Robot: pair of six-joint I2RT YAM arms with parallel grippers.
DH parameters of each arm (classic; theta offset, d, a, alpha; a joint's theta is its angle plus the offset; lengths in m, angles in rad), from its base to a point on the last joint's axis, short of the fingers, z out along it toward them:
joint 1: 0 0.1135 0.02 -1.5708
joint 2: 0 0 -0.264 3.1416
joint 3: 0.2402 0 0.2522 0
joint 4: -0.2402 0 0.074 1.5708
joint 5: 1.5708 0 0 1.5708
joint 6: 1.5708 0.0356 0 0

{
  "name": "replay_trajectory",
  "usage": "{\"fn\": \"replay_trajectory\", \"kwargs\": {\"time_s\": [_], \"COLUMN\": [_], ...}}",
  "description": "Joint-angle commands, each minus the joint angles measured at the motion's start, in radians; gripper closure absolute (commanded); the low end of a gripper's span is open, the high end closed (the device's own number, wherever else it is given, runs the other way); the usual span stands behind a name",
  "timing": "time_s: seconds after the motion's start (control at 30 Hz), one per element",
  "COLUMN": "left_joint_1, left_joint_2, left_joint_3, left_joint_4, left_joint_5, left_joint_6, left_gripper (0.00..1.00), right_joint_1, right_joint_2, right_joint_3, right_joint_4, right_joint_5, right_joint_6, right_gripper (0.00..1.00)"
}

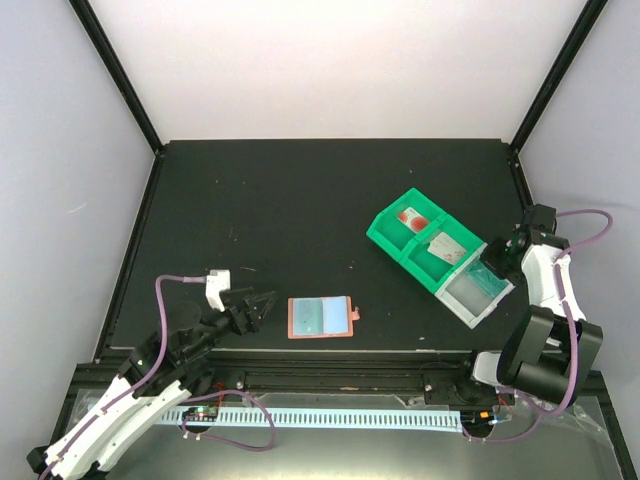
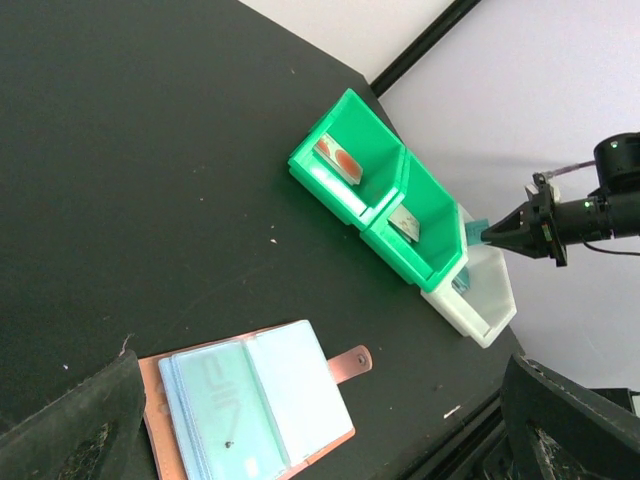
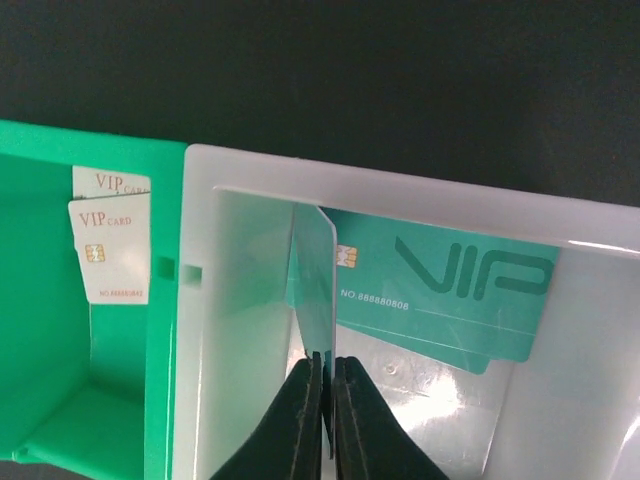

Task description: Take the credit cards out of the card holder

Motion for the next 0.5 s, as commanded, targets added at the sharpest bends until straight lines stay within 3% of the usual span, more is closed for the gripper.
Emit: {"fn": "replay_trajectory", "kwargs": {"time_s": [0.0,0.47], "left_joint_1": [0.007,0.007], "left_joint_2": [-0.001,0.03], "left_joint_3": [0.057,0.085], "left_joint_4": [-0.008,0.0], "left_joint_5": [0.003,-0.006], "left_joint_6": [0.014,0.019], "left_gripper": [0.01,0.01], "right_joint_1": [-0.007,-0.007], "right_joint_2": [0.01,0.029], "right_joint_3": [0.002,-0.002], "right_joint_4": [0.027,0.027], "right_joint_5": [0.044,0.167], "right_joint_6": [0.037,0.085], "right_gripper": [0.94,0.89]}}
